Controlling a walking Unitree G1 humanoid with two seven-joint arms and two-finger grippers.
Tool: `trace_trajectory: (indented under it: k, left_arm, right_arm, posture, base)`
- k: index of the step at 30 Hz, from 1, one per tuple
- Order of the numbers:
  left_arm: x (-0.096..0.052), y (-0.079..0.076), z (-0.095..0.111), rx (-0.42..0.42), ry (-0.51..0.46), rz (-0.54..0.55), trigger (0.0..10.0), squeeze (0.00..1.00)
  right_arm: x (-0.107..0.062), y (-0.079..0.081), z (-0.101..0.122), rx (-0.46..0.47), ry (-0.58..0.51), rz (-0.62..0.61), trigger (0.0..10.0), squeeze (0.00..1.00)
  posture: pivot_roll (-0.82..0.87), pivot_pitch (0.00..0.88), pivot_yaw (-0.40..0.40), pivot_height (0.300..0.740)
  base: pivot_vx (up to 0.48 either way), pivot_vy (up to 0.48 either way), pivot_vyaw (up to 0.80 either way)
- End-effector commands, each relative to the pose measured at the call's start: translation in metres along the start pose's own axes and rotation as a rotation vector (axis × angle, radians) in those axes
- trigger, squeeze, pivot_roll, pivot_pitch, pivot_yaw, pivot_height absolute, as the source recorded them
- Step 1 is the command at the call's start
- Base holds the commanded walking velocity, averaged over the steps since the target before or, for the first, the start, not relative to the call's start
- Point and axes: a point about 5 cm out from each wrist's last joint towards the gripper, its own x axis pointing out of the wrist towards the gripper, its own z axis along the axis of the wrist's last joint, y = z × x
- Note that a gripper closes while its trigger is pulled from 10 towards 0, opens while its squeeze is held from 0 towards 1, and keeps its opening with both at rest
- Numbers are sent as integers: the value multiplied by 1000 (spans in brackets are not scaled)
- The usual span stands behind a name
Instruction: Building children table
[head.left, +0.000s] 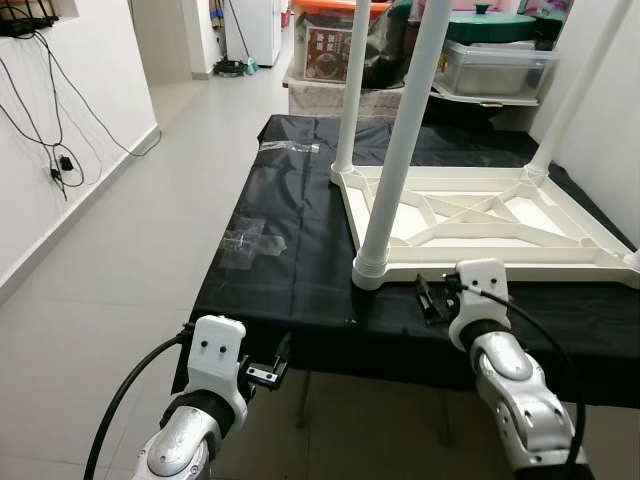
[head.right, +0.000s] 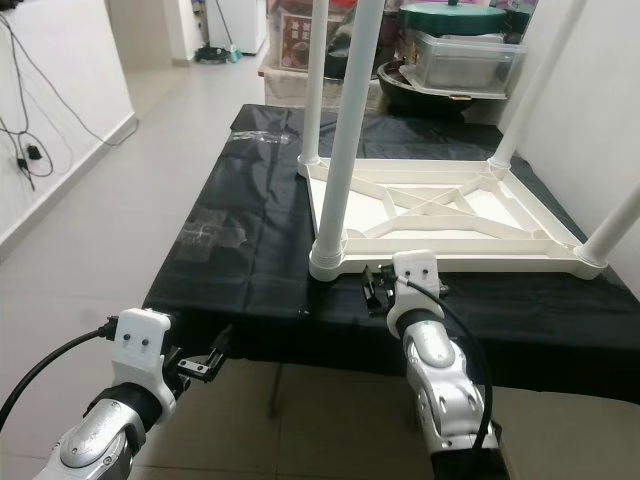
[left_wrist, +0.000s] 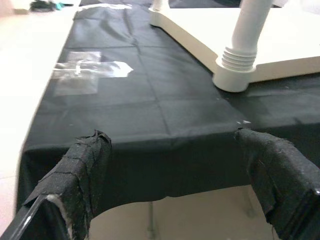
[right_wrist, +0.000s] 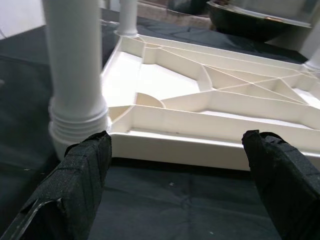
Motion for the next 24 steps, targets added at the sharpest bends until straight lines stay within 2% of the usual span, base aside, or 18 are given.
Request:
trace_trajectory:
  k: [1, 5, 7, 12, 15, 18, 24]
  left_arm:
    - [-1, 0, -1, 0, 2, 14, 10000, 0]
    - [-1, 4, -2, -4, 7, 29, 10000, 0]
    - [-2, 8, -3, 2, 15, 42, 10000, 0]
    - [-2, 10, -3, -15, 11, 62, 10000, 0]
    - [-1, 13, -5, -46, 25, 99, 10000, 0]
    - [-1, 14, -6, -41, 31, 108, 10000, 0]
    - [-3, 13, -8, -32, 48, 95, 10000, 0]
  right_arm:
    - [2, 3, 0, 2, -6, 10, 10000, 0]
    - [1, 9, 1, 11, -9, 24, 10000, 0]
    - [1, 17, 0, 26, -9, 43, 10000, 0]
    - [3, 20, 1, 30, -20, 51, 10000, 0]
    - [5, 19, 2, 29, -24, 51, 10000, 0]
    - [8, 15, 5, 25, -34, 40, 10000, 0]
    - [21, -7, 9, 8, -37, -28, 10000, 0]
  posture:
    - [105, 90, -81, 740]
    - [107, 89, -83, 740]
    - [110, 88, -84, 740]
    - [111, 86, -87, 740]
    - [109, 86, -87, 740]
    - [109, 88, -88, 740]
    - [112, 94, -91, 740]
  base:
    - [296, -375, 0]
    - [292, -378, 0]
    - [296, -373, 0]
    - [297, -374, 0]
    - [0, 0, 0]
    - [0, 0, 0]
    - [0, 0, 0]
